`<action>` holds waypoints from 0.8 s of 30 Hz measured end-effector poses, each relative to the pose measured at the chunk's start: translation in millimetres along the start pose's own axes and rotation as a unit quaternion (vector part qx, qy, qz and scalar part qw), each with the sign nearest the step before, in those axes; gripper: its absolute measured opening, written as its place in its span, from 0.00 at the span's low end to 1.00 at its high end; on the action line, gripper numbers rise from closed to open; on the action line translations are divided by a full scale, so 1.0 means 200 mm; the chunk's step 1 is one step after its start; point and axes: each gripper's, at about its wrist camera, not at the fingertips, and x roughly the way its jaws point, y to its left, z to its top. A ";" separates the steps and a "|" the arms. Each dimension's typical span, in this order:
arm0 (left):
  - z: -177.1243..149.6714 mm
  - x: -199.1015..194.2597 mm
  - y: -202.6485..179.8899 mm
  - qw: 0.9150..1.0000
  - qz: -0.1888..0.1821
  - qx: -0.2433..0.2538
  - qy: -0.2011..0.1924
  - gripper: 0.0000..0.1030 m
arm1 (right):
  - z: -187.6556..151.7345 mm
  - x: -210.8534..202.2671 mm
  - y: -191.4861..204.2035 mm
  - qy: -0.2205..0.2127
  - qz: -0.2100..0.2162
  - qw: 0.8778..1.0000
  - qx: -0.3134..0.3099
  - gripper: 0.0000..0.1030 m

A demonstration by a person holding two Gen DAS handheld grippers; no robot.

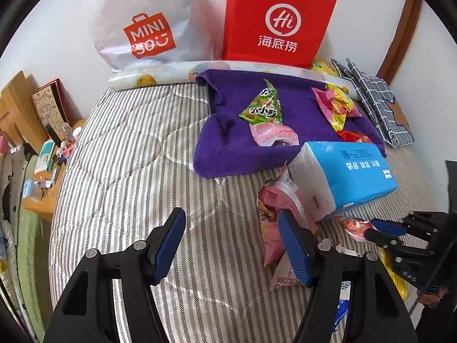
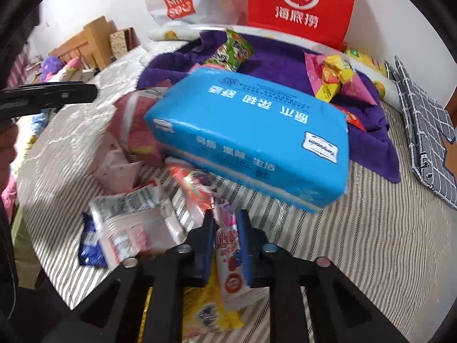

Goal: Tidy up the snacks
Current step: 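Grasp the pink bear ice-pop packet with the right tool while the left tool grasps a maroon chip bag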

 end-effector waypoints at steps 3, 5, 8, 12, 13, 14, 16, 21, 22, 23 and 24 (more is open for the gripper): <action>0.00 0.01 0.00 1.000 -0.002 -0.002 0.002 0.65 | -0.03 -0.10 -0.02 -0.031 -0.004 0.999 0.004 0.14; 0.00 0.02 0.00 1.000 -0.005 -0.005 0.005 0.65 | -0.06 -0.14 -0.06 -0.040 -0.009 0.999 0.014 0.14; 0.00 0.04 -0.02 1.000 -0.018 -0.010 0.005 0.65 | -0.11 -0.19 -0.12 -0.044 -0.038 0.998 0.027 0.14; 0.00 0.06 -0.05 0.999 -0.047 -0.015 0.005 0.65 | -0.19 -0.24 -0.21 -0.049 -0.067 0.995 0.065 0.14; 0.00 0.07 -0.07 0.999 -0.051 -0.016 0.007 0.65 | -0.23 -0.25 -0.25 -0.049 -0.076 0.993 0.081 0.14; 0.01 0.08 -0.08 0.998 -0.054 -0.017 0.009 0.65 | -0.25 -0.26 -0.28 -0.048 -0.081 0.991 0.092 0.14; 0.01 0.12 -0.12 0.998 -0.054 -0.016 0.017 0.66 | -0.30 -0.25 -0.35 -0.045 -0.097 0.986 0.124 0.14; 0.03 0.23 -0.17 0.998 -0.052 -0.021 0.043 0.66 | -0.35 -0.22 -0.52 -0.053 -0.102 0.972 0.207 0.14; 0.03 0.25 -0.19 0.997 -0.048 -0.021 0.048 0.66 | -0.34 -0.21 -0.54 -0.058 -0.103 0.969 0.218 0.14; 0.04 0.26 -0.19 0.997 -0.045 -0.021 0.052 0.66 | -0.34 -0.21 -0.55 -0.061 -0.105 0.967 0.225 0.16; 0.04 0.28 -0.20 0.997 -0.040 -0.020 0.055 0.66 | -0.33 -0.20 -0.56 -0.063 -0.106 0.966 0.227 0.18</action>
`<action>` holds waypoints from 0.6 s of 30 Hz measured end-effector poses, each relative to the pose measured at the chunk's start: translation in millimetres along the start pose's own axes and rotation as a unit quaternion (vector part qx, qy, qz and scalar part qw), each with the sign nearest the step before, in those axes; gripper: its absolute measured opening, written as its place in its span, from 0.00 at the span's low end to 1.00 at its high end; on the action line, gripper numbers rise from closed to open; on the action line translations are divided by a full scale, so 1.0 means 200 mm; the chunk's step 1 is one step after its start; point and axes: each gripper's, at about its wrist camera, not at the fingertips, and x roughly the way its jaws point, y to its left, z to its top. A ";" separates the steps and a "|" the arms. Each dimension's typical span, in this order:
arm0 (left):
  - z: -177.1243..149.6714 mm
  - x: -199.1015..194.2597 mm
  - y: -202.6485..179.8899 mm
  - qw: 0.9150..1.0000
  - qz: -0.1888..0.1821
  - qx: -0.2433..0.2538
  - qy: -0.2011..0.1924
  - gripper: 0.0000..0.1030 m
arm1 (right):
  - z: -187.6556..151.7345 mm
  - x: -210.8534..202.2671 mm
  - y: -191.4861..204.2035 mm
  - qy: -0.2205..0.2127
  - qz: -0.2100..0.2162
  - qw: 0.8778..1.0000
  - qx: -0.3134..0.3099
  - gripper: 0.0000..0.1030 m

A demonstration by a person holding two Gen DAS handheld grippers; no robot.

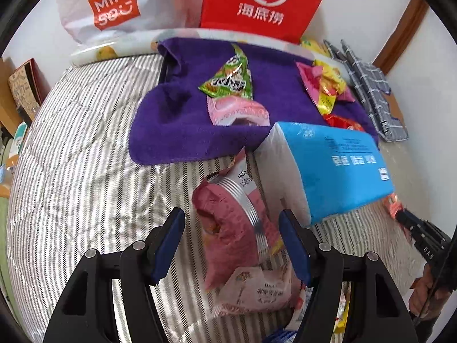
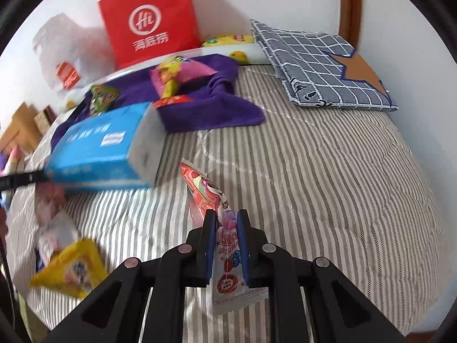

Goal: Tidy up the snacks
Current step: 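Grasp the pink bear ice-pop packet with the right tool while the left tool grasps a maroon chip bag, then lift and carry the ice-pop packet and maroon chip bag over the purple towel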

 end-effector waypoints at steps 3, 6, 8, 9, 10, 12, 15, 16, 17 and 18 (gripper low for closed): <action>0.00 0.03 -0.01 1.000 0.011 0.002 0.000 0.58 | 0.02 0.04 0.02 0.002 0.009 1.000 0.006 0.22; 0.01 0.04 0.01 1.000 0.007 -0.004 -0.001 0.47 | 0.02 0.09 0.04 0.012 0.020 1.000 -0.003 0.36; 0.01 0.03 0.02 1.000 0.002 -0.006 -0.008 0.46 | 0.02 0.10 0.07 0.003 0.016 1.000 -0.010 0.41; 0.01 0.03 0.02 1.000 0.002 -0.006 -0.011 0.45 | 0.02 0.11 0.09 0.002 0.012 1.000 -0.016 0.42; 0.01 0.02 0.02 1.000 0.002 -0.006 -0.013 0.45 | 0.02 0.12 0.10 0.001 0.007 1.000 -0.020 0.41; 0.01 0.00 0.03 1.000 0.001 -0.008 -0.021 0.45 | 0.02 0.13 0.13 -0.005 -0.010 0.999 -0.037 0.23; 0.02 -0.05 0.05 0.999 -0.001 -0.008 -0.034 0.44 | 0.02 0.14 0.13 -0.008 -0.017 0.999 -0.041 0.20; 0.02 -0.06 0.05 0.999 -0.001 -0.007 -0.039 0.44 | 0.02 0.14 0.13 -0.007 -0.014 0.999 -0.036 0.20; 0.02 -0.08 0.06 0.999 0.000 -0.008 -0.044 0.44 | 0.02 0.14 0.12 -0.007 -0.013 0.999 -0.032 0.20; 0.02 -0.10 0.07 0.999 -0.002 -0.010 -0.050 0.44 | 0.02 0.13 0.12 -0.007 -0.014 0.999 -0.028 0.20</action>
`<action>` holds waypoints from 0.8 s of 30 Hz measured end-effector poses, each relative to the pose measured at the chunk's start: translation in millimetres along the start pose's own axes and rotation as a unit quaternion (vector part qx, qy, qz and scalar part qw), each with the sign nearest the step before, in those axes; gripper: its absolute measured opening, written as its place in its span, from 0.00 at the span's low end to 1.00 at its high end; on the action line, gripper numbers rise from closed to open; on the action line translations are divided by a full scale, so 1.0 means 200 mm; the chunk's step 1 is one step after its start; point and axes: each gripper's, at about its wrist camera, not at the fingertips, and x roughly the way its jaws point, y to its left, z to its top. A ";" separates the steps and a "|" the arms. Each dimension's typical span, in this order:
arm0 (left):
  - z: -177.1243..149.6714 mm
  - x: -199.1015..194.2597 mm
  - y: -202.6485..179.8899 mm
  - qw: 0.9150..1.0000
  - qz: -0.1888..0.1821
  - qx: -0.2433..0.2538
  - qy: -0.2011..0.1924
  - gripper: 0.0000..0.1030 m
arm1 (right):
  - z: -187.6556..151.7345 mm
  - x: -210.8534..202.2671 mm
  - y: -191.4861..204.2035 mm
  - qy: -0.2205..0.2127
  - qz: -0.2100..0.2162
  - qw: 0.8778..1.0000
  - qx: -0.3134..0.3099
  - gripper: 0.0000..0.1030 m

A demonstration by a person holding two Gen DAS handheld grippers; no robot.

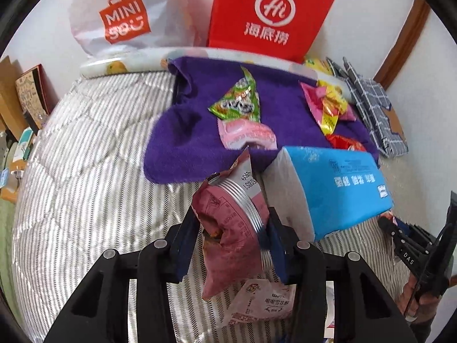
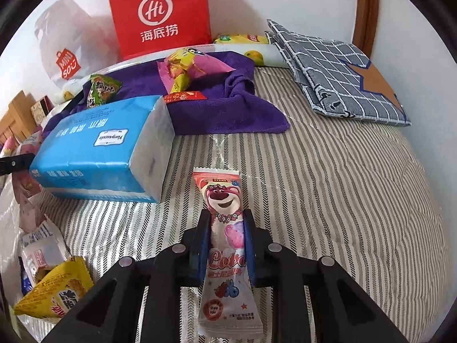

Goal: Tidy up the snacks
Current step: 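Lift and carry the ice-pop packet and maroon chip bag over the purple towel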

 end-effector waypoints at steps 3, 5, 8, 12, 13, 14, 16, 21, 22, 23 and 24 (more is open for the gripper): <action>0.01 -0.05 0.01 1.000 -0.010 -0.001 -0.013 0.44 | 0.00 -0.04 0.00 -0.008 -0.006 1.000 0.005 0.20; 0.01 -0.08 0.02 1.000 -0.014 -0.003 -0.021 0.44 | 0.00 -0.07 0.00 -0.012 -0.005 1.000 0.009 0.20; 0.02 -0.14 0.03 0.999 -0.022 -0.004 -0.031 0.44 | 0.01 -0.13 0.02 -0.023 -0.009 1.000 0.011 0.20; 0.00 -0.20 0.00 0.998 -0.039 0.004 -0.039 0.44 | 0.02 -0.20 0.07 -0.036 -0.012 0.999 0.008 0.20; -0.01 -0.21 0.00 0.998 -0.041 0.006 -0.041 0.44 | 0.03 -0.22 0.08 -0.038 -0.011 0.999 0.007 0.20; -0.01 -0.22 -0.01 0.998 -0.043 0.009 -0.043 0.44 | 0.04 -0.23 0.09 -0.040 -0.009 0.999 0.006 0.20; -0.02 -0.25 -0.02 0.998 -0.046 0.014 -0.047 0.44 | 0.05 -0.25 0.12 -0.047 -0.012 0.999 0.004 0.20; -0.04 -0.29 -0.04 0.997 -0.050 0.016 -0.053 0.44 | 0.09 -0.29 0.13 -0.057 -0.010 0.998 0.014 0.20; -0.04 -0.29 -0.05 0.997 -0.050 0.015 -0.054 0.44 | 0.09 -0.29 0.13 -0.058 -0.011 0.998 0.016 0.20; -0.04 -0.30 -0.05 0.997 -0.051 0.014 -0.055 0.44 | 0.10 -0.30 0.13 -0.059 -0.013 0.998 0.018 0.20; -0.04 -0.30 -0.05 0.997 -0.052 0.015 -0.057 0.44 | 0.11 -0.31 0.14 -0.060 -0.014 0.998 0.020 0.20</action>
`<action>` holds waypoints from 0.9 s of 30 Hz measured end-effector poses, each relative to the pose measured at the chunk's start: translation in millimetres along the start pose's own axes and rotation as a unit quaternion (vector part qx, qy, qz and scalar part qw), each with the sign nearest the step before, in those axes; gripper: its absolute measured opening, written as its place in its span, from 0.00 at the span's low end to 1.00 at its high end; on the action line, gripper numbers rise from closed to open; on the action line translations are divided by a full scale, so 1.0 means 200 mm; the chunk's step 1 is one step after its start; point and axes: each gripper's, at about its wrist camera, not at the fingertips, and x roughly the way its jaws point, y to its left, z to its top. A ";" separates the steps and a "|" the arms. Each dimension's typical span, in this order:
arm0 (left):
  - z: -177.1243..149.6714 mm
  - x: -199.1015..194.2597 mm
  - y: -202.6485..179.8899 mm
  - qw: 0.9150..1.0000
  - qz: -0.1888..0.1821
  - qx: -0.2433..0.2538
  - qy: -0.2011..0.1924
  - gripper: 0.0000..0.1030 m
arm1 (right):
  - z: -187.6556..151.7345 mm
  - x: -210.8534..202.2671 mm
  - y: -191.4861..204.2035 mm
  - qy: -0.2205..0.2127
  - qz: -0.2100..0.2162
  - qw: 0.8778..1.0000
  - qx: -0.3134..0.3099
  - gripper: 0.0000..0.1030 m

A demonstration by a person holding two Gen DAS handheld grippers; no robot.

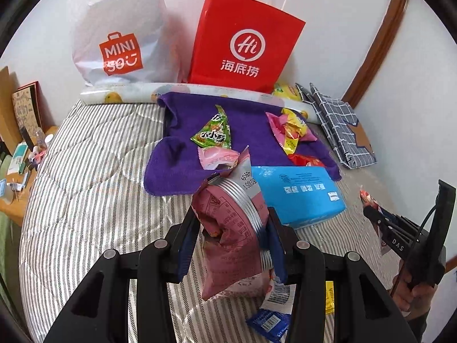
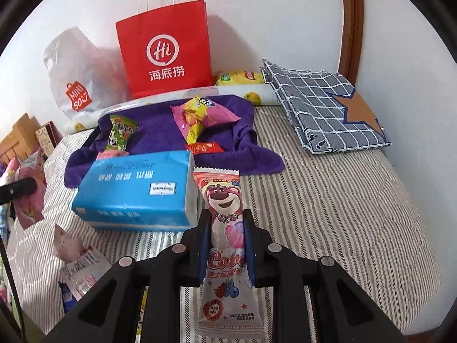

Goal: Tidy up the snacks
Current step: 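Lift and carry the ice-pop packet and maroon chip bag over the purple towel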

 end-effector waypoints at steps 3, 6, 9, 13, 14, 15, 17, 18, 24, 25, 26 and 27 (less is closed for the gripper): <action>0.00 -0.02 -0.02 1.000 -0.002 0.005 -0.004 0.44 | 0.02 -0.02 0.00 -0.006 -0.001 1.000 0.005 0.20; 0.01 -0.04 -0.04 1.000 -0.004 0.010 -0.010 0.44 | 0.05 -0.05 0.01 -0.014 0.000 1.000 0.007 0.20; 0.02 -0.05 -0.06 1.000 -0.004 0.015 -0.015 0.44 | 0.08 -0.07 0.02 -0.023 0.000 1.000 0.007 0.20; 0.04 -0.06 -0.08 1.000 -0.006 0.019 -0.019 0.44 | 0.11 -0.07 0.04 -0.028 0.003 1.000 0.006 0.20; 0.04 -0.05 -0.08 1.000 -0.005 0.019 -0.020 0.44 | 0.12 -0.07 0.04 -0.030 0.004 1.000 0.007 0.20; 0.05 -0.05 -0.08 1.000 -0.006 0.018 -0.020 0.44 | 0.12 -0.07 0.05 -0.031 0.005 0.999 0.007 0.20; 0.06 -0.04 -0.08 1.000 -0.008 0.016 -0.019 0.44 | 0.14 -0.06 0.05 -0.032 0.007 0.999 0.009 0.20; 0.07 -0.03 -0.08 1.000 -0.007 0.017 -0.019 0.44 | 0.15 -0.05 0.05 -0.033 0.007 0.999 0.010 0.20; 0.14 0.01 -0.09 0.999 -0.002 0.023 -0.025 0.44 | 0.23 -0.01 0.05 -0.038 0.006 0.999 0.013 0.20; 0.15 0.01 -0.09 0.999 0.000 0.024 -0.028 0.44 | 0.25 0.00 0.05 -0.041 0.007 0.999 0.013 0.20; 0.17 0.02 -0.10 0.999 0.003 0.026 -0.030 0.44 | 0.27 0.01 0.05 -0.044 0.009 0.999 0.012 0.20; 0.19 0.04 -0.10 0.999 0.005 0.028 -0.031 0.44 | 0.29 0.02 0.06 -0.046 0.010 0.999 0.011 0.20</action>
